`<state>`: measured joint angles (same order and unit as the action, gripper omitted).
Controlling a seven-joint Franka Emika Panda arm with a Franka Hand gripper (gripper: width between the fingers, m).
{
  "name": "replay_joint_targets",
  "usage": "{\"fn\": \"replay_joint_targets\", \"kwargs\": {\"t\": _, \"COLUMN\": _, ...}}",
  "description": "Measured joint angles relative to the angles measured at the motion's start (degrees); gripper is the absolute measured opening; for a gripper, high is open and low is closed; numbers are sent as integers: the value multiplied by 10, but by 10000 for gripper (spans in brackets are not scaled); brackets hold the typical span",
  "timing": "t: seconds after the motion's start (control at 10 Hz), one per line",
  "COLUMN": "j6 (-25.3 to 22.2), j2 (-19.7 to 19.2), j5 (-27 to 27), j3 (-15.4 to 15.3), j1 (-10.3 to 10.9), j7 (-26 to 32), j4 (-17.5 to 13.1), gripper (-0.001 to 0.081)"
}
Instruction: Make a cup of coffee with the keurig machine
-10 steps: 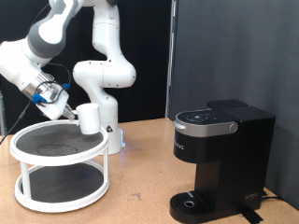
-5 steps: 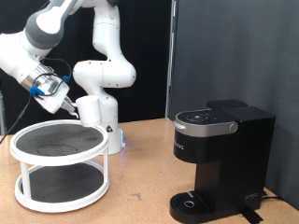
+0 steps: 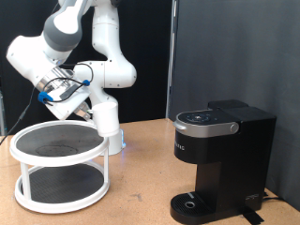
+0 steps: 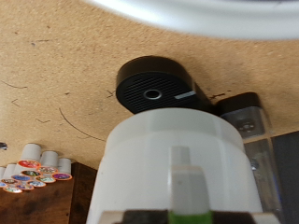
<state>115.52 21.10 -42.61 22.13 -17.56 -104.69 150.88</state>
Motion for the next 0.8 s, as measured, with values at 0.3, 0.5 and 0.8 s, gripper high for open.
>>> {"fn": "replay_joint_targets", "kwargs": {"t": 0.3, "j6": 51, "j2": -30, "j5": -37, "j3": -40, "j1": 30, "j7": -9, "j4": -9, "gripper": 7}}
{"fn": "replay_joint_targets", "kwargs": {"t": 0.5, "j6": 77, "j2": -50, "j5": -57, "j3": -61, "j1": 49, "j7": -7, "j4": -16, "gripper": 7}}
{"fn": "replay_joint_targets", "kwargs": {"t": 0.8, "j6": 86, "j2": -52, "j5": -37, "j3": -67, "j1": 48, "j7": -31, "j4": -11, "gripper": 7}}
